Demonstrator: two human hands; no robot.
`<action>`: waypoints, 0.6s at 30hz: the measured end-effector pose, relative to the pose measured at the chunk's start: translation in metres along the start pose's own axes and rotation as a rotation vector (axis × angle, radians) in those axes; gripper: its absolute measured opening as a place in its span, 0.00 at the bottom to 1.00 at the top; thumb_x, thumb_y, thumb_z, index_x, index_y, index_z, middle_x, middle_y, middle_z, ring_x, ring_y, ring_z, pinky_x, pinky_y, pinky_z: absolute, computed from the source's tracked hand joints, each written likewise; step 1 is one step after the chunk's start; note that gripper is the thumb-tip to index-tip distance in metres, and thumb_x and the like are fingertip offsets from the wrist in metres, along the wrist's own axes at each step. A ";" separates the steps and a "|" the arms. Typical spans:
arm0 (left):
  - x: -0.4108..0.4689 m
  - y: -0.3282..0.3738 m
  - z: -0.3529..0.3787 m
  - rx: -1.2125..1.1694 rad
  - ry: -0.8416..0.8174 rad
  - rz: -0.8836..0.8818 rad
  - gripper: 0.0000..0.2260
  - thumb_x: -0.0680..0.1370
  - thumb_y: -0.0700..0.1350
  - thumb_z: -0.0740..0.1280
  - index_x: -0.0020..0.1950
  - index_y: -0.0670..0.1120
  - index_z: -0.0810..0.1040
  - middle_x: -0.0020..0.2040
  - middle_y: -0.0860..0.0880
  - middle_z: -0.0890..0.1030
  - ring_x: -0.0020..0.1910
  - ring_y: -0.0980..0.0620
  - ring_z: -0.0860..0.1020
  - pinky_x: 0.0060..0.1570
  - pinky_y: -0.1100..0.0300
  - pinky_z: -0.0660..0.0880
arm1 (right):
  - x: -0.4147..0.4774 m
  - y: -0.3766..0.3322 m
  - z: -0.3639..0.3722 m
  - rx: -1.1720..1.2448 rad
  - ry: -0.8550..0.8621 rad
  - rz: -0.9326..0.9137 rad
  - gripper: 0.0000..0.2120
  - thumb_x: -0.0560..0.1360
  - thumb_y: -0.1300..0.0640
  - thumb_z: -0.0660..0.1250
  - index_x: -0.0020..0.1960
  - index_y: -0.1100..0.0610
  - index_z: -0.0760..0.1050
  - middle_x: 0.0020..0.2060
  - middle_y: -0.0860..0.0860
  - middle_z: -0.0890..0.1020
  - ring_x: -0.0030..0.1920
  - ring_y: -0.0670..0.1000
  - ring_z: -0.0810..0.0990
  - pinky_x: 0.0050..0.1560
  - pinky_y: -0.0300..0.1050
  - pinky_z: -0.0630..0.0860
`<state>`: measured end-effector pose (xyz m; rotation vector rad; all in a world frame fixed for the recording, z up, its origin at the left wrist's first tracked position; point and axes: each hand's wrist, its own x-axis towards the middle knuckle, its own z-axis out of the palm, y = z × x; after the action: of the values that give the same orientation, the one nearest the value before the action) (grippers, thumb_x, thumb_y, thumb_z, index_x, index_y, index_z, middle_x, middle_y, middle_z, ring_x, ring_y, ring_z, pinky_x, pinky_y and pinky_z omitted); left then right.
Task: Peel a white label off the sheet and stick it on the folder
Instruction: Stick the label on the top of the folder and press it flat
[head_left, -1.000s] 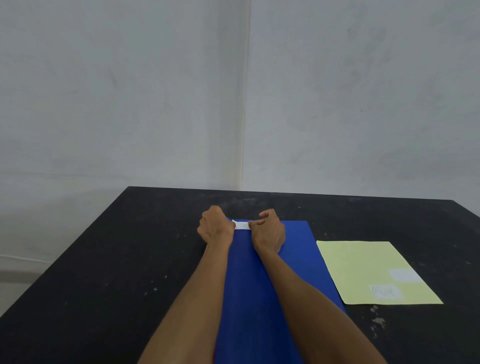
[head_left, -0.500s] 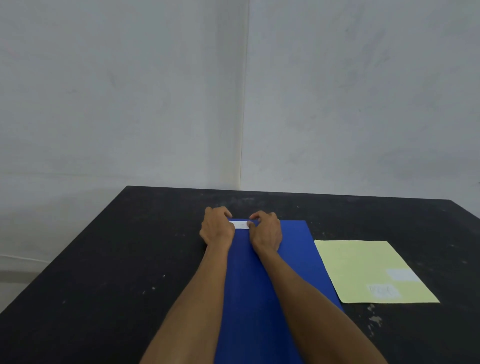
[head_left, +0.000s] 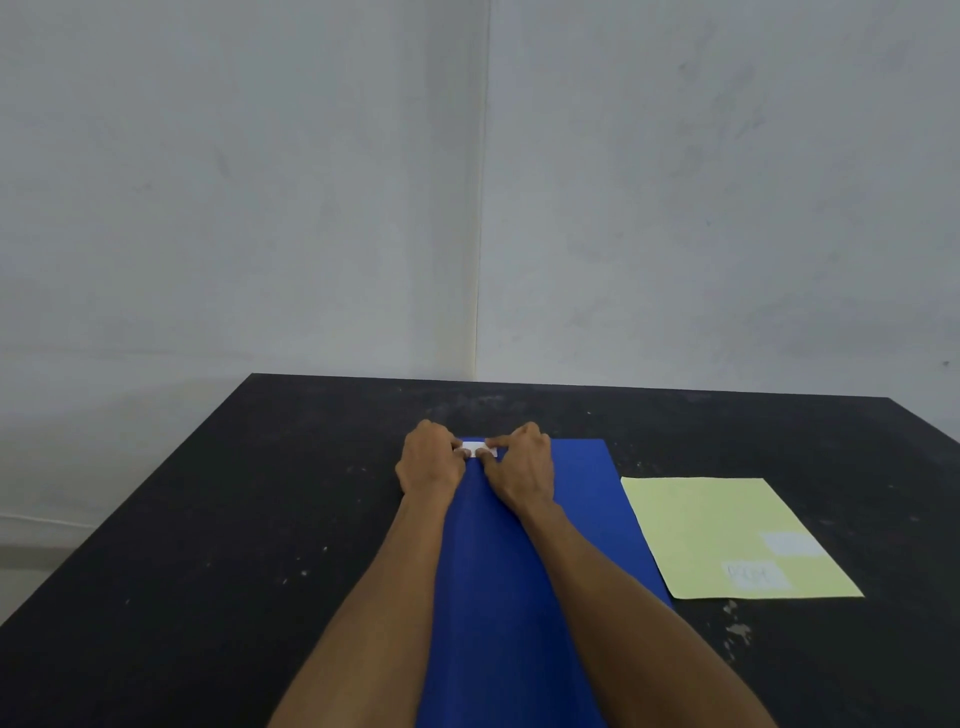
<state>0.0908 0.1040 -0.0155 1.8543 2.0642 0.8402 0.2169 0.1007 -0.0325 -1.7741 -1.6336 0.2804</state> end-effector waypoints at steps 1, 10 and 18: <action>-0.001 0.001 0.001 -0.007 0.011 -0.004 0.08 0.77 0.45 0.72 0.53 0.45 0.85 0.56 0.46 0.79 0.51 0.48 0.80 0.41 0.57 0.75 | 0.001 0.000 0.001 0.011 0.012 -0.002 0.08 0.74 0.53 0.70 0.50 0.55 0.84 0.50 0.54 0.76 0.52 0.53 0.74 0.46 0.47 0.77; -0.019 0.012 0.001 0.005 0.118 -0.034 0.06 0.81 0.40 0.63 0.53 0.38 0.75 0.53 0.42 0.78 0.51 0.45 0.78 0.44 0.52 0.78 | 0.007 0.008 0.009 -0.001 0.067 0.056 0.15 0.74 0.67 0.64 0.29 0.62 0.76 0.34 0.55 0.79 0.37 0.53 0.78 0.31 0.43 0.73; -0.027 0.001 -0.001 0.257 0.125 0.213 0.13 0.83 0.48 0.58 0.60 0.44 0.78 0.60 0.46 0.77 0.59 0.48 0.75 0.50 0.54 0.76 | -0.016 0.007 -0.022 0.078 0.018 -0.035 0.15 0.79 0.57 0.65 0.65 0.58 0.74 0.62 0.55 0.78 0.62 0.55 0.75 0.62 0.49 0.74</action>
<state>0.0953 0.0774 -0.0192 2.2428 2.1642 0.7874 0.2328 0.0787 -0.0255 -1.6832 -1.6180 0.3072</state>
